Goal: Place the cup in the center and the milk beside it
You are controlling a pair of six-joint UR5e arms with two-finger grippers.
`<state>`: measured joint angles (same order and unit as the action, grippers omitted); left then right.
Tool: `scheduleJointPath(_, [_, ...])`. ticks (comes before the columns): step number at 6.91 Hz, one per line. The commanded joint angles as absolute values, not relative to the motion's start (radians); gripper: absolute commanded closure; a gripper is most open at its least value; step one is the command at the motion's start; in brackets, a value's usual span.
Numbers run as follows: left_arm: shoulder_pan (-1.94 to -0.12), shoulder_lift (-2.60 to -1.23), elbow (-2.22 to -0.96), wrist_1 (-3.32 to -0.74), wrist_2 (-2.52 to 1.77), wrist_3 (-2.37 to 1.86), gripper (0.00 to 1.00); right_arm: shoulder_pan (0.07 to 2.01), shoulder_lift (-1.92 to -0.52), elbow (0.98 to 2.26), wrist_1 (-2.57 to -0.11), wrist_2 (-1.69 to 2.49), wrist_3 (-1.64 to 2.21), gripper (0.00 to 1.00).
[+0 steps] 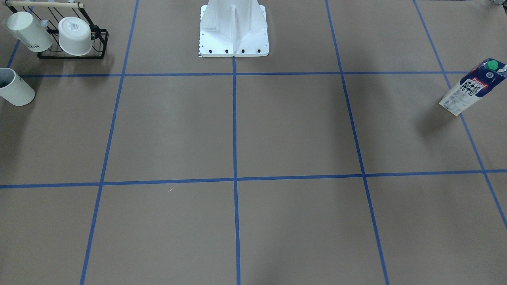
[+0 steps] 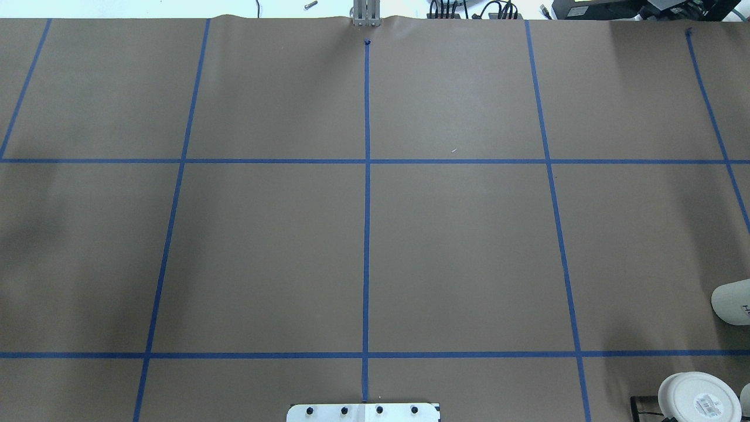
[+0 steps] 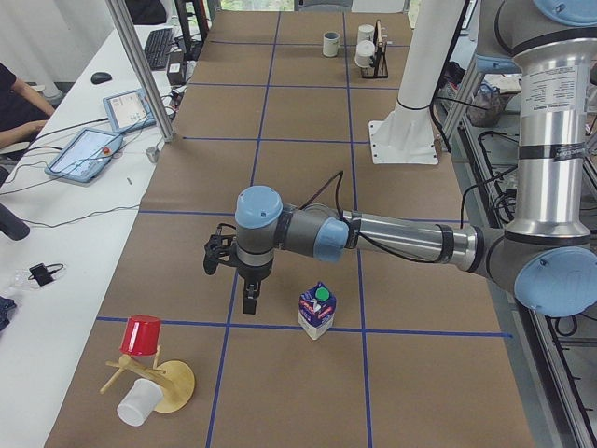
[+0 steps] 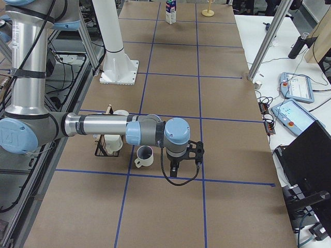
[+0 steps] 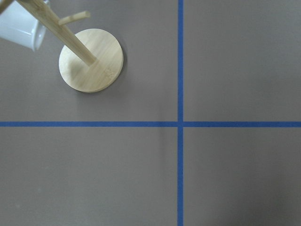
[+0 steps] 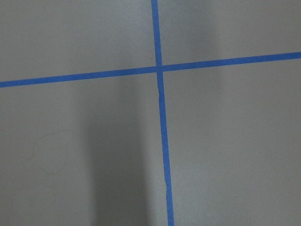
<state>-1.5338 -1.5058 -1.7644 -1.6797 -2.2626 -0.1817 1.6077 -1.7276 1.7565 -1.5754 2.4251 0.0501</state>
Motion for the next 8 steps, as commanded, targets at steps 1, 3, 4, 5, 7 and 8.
scheduleJointPath(1, [-1.534, -1.503, -1.764, -1.68, -2.27, -0.186, 0.02, 1.554, -1.846, 1.779, -1.385, 2.434, 0.028, 0.0])
scheduleJointPath(3, [-1.534, -1.503, -1.761, -1.68, -2.27, -0.187, 0.02, 1.523, -1.923, 1.828, -1.37, 2.448, -0.05, 0.0])
scheduleJointPath(4, [-1.534, -1.502, -1.761, -1.68, -2.272, -0.187, 0.02, 1.516, -1.952, 1.827, -1.37, 2.453, -0.119, 0.0])
scheduleJointPath(5, [-1.534, -1.502, -1.761, -1.68, -2.276, -0.187, 0.02, 1.476, -1.965, 1.825, -1.37, 2.471, -0.139, 0.0])
scheduleJointPath(7, [-1.534, -1.502, -1.758, -1.68, -2.278, -0.187, 0.02, 1.387, -1.964, 1.819, -1.37, 2.511, -0.134, 0.0])
scheduleJointPath(8, [-1.534, -1.502, -1.756, -1.68, -2.276, -0.187, 0.02, 1.349, -1.957, 1.819, -1.37, 2.531, -0.13, 0.0])
